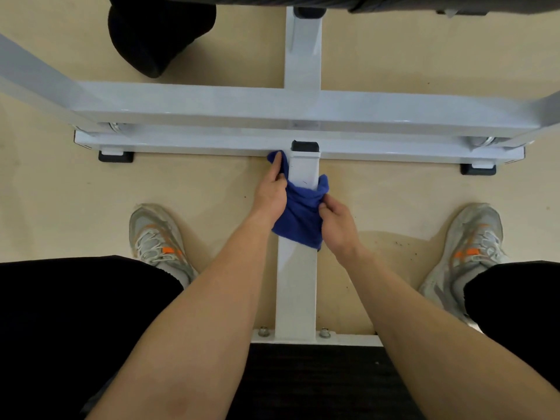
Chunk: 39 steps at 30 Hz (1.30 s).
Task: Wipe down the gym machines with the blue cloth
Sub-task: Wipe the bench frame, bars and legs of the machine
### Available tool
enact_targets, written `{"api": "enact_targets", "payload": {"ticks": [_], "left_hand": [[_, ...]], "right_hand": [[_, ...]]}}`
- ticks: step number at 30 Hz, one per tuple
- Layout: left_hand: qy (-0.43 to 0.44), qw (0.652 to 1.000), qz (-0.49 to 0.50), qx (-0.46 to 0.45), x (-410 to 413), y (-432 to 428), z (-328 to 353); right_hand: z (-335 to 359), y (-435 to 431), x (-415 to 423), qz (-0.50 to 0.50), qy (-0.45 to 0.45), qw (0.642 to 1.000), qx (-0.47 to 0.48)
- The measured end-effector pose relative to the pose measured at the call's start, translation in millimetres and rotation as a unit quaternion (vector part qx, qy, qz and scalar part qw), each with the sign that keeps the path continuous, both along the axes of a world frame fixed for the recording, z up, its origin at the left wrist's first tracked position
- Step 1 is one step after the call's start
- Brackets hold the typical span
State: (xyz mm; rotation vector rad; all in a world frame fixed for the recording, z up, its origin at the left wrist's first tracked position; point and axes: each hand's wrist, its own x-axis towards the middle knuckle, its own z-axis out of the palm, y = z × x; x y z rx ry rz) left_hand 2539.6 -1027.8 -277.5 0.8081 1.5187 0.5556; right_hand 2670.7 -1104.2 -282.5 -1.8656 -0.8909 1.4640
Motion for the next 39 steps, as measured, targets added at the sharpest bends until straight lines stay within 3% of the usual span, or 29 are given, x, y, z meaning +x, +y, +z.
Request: {"api": "enact_targets", "payload": {"ticks": [4,15,22,34,39], "left_hand": [[0.004,1.0,0.006,-0.01,-5,-33,-4],[0.018,0.999,0.01,-0.026,1,4,-1],[-0.018,0.999,0.03,-0.022,-3,-36,-13],[-0.061,0.991,0.119,0.012,21,-14,55],[-0.074,0.991,0.096,0.049,14,1,52]], "right_hand": [[6,33,-4,-0.055,0.079,0.995,0.025],[5,22,1,-0.025,0.069,0.997,-0.026],[8,48,-10,-0.088,0.082,0.993,0.013],[56,40,-20,-0.11,0.134,0.982,0.068],[61,49,-14,-0.068,0.127,0.983,0.11]]}}
